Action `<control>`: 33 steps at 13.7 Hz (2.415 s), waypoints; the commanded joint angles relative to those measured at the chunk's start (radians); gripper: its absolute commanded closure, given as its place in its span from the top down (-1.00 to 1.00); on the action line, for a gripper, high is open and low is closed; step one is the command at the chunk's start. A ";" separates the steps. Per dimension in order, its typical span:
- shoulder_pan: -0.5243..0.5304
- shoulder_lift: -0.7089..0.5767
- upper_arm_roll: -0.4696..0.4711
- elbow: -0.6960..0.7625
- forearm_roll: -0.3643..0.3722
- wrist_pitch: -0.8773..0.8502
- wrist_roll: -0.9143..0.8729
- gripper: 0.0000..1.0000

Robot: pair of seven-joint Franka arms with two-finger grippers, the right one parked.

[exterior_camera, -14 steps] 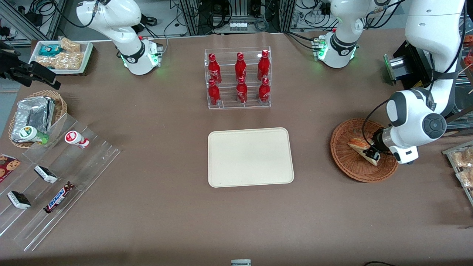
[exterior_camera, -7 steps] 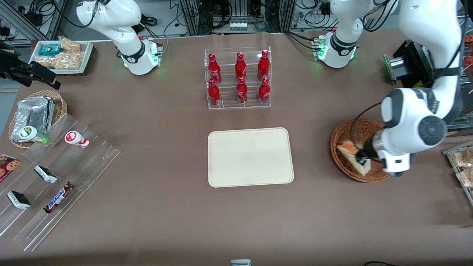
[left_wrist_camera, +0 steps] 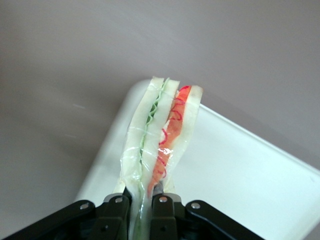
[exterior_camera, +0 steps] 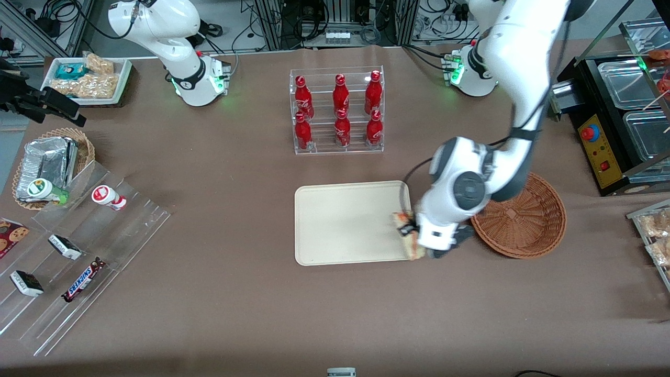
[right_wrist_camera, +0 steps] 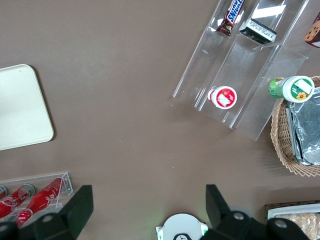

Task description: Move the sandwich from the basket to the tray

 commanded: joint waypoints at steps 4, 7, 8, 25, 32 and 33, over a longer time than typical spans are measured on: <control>-0.119 0.108 -0.041 0.041 -0.002 0.123 0.022 -0.90; -0.128 0.117 -0.044 0.039 -0.015 0.134 0.027 -0.89; -0.130 0.119 -0.044 0.039 -0.015 0.136 0.029 -0.85; 0.014 -0.200 -0.032 0.041 0.188 -0.159 0.041 1.00; 0.287 -0.347 -0.034 -0.050 0.186 -0.379 0.411 1.00; 0.319 -0.369 -0.034 -0.050 0.186 -0.419 0.473 1.00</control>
